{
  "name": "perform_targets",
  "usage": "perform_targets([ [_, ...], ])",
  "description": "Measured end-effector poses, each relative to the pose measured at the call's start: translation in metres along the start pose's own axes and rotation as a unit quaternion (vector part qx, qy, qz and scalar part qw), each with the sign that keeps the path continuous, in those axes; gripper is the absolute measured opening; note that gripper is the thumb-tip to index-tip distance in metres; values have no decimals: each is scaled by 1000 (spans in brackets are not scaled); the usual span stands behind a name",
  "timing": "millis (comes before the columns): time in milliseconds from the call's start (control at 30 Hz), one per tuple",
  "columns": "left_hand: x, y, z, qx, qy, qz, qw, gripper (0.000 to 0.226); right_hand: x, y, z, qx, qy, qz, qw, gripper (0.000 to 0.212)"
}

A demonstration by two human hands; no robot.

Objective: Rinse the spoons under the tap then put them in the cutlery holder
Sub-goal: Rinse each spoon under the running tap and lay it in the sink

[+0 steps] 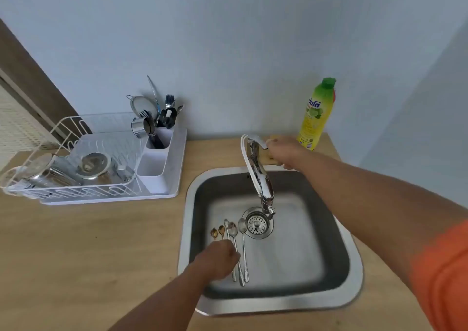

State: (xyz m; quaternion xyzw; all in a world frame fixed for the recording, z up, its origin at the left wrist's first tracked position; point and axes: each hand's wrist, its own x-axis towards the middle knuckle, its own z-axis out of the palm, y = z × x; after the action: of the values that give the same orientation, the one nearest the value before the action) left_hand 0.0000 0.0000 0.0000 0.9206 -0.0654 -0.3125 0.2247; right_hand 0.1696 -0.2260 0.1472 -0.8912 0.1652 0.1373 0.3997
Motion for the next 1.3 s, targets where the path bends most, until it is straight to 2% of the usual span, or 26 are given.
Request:
perform_targets([
  [200,6,3,23,-1,-20,-36,999,33,27,-12,12,-17,42,20,999,28],
  [300,11,2,31,0,-21,-44,999,33,33,-10,14,-30,4,28,999,21],
  [367,13,2,34,2,-23,-44,999,33,37,-9,14,-4,-33,28,999,27],
  [533,15,5,43,-1,-37,-49,998,31,40,-12,19,91,-18,107,990,26],
  [733,17,6,50,-8,-40,-47,998,32,48,-30,9,105,-3,129,986,29],
  [833,21,4,51,-16,-32,-60,998,28,48,-30,7,96,-7,114,989,28],
  [933,27,4,53,-12,-16,-64,998,25,47,-17,12,123,9,91,988,21],
  [1067,38,8,54,-28,1,-81,996,25,42,25,30,147,39,112,982,32],
  [1300,58,12,65,-53,38,-129,990,20,-9,118,90,120,-64,166,977,19],
])
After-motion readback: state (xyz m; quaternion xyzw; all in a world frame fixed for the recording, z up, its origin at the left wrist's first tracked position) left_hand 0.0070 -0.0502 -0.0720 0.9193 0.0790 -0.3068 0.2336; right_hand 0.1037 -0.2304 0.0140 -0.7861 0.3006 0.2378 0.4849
